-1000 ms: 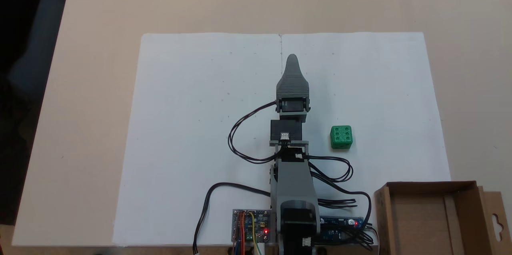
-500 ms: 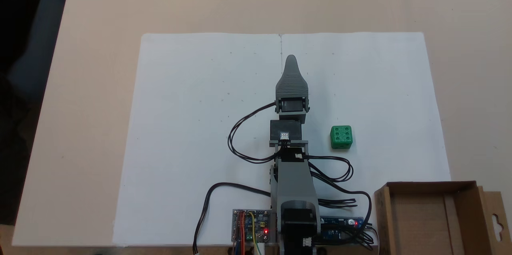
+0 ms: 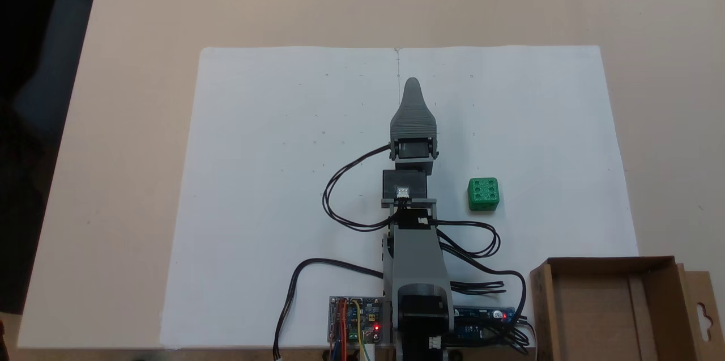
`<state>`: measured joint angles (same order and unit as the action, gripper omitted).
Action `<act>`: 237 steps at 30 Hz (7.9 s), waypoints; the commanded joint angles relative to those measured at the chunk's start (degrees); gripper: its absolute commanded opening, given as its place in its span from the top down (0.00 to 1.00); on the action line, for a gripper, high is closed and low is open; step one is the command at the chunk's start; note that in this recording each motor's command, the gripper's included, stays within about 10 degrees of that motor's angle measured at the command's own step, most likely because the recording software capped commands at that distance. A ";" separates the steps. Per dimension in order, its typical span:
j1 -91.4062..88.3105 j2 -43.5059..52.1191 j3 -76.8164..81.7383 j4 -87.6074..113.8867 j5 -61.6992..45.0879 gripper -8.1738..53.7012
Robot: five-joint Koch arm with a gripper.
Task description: Grasp a green dice and put it in the bin.
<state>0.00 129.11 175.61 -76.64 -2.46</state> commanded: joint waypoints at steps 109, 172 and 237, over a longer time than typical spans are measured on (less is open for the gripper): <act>-1.41 6.33 -48.25 102.04 7.82 0.21; 55.37 -21.62 -70.58 133.24 11.53 0.25; 51.77 -36.12 -66.09 132.01 -46.49 0.12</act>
<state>50.54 92.46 110.21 57.04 -42.36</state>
